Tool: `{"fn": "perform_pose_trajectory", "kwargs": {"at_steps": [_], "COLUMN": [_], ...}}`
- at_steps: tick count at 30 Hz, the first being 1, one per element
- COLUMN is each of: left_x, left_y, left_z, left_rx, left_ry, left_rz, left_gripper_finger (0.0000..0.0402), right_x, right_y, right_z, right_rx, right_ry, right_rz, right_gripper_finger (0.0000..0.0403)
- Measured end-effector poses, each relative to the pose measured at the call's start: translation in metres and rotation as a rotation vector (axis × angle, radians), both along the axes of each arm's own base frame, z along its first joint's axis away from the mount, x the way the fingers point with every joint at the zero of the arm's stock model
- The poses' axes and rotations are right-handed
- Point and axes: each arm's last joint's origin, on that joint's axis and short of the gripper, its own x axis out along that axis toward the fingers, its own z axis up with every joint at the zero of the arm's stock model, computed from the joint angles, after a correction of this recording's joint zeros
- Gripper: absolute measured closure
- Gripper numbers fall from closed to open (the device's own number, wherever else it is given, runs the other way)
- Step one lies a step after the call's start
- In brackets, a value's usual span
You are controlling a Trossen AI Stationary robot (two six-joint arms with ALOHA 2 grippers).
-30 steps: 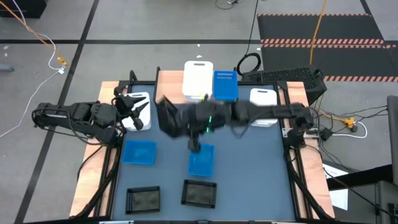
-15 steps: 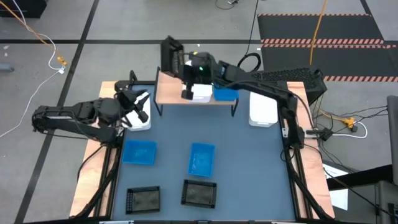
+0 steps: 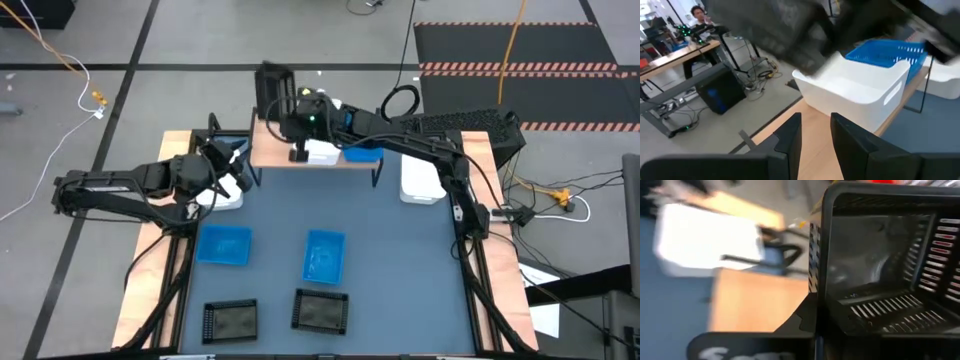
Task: Stack baskets on shelf by color
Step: Put the right black bin on the shelf
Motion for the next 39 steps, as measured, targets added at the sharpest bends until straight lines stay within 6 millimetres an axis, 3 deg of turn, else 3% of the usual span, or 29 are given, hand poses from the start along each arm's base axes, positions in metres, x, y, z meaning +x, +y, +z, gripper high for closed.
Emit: {"fn": "perform_pose_trajectory", "kwargs": {"at_steps": [4, 8, 19, 29, 39], "left_x": [0.000, -0.002, -0.005, -0.005, -0.004], "left_y": [0.001, 0.001, 0.004, 0.007, 0.007], "left_z": [0.000, -0.004, -0.009, -0.008, -0.006], "left_rx": [0.033, 0.041, 0.040, 0.037, 0.036], "left_ry": [0.040, 0.103, 0.162, 0.155, 0.125], "left_rz": [-0.003, -0.007, 0.011, 0.027, 0.029], "left_gripper_finger": [0.0295, 0.0295, 0.0295, 0.0295, 0.0295], "right_x": [0.005, 0.016, 0.027, 0.027, 0.027], "right_y": [0.004, 0.009, 0.020, 0.020, 0.020], "right_z": [-0.027, -0.048, -0.090, -0.098, -0.098], "right_rx": [0.105, 0.075, 0.108, 0.135, 0.137], "right_ry": [0.056, 0.000, -0.073, -0.094, -0.095], "right_rz": [0.042, 0.073, 0.065, 0.037, -0.009], "right_gripper_finger": [0.0397, 0.0395, 0.0393, 0.0385, 0.0303]}}
